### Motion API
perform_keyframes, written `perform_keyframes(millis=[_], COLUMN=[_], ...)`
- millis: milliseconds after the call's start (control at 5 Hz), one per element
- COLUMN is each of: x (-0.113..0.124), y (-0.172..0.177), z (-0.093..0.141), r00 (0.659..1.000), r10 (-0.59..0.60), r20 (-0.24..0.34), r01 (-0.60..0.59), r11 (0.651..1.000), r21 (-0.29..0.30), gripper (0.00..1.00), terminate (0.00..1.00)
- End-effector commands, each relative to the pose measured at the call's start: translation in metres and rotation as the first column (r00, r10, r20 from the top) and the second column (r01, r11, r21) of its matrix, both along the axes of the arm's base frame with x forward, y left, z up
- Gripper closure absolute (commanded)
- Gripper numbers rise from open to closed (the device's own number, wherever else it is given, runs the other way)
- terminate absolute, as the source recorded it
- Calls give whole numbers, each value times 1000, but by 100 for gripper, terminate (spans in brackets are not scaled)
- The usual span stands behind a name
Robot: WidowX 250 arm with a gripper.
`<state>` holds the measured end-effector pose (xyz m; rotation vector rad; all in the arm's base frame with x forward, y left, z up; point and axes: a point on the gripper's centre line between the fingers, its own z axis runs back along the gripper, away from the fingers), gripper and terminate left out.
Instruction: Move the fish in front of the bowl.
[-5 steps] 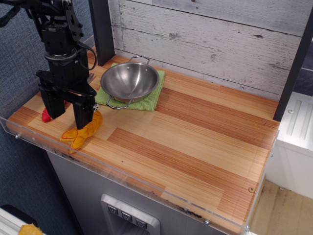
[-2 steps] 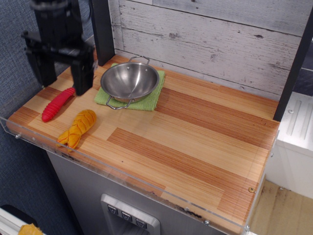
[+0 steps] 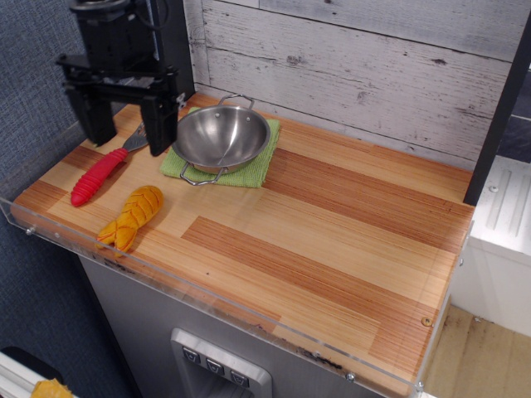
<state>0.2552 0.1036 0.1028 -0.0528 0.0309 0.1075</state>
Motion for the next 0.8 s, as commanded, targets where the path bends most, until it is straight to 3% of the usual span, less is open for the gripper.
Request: perform_keyframes(millis=[0,400,600], x=[8,7,7], y=[-10,-11,-11], z=[14,15,15], r00=[992,988,988], r10=[-121,-146,-146], r20=[46,38,38], r01=[114,140,140], r11=[985,980,980], r21=[132,143,143], gripper=[0,0,0], terminate=[0,0,100])
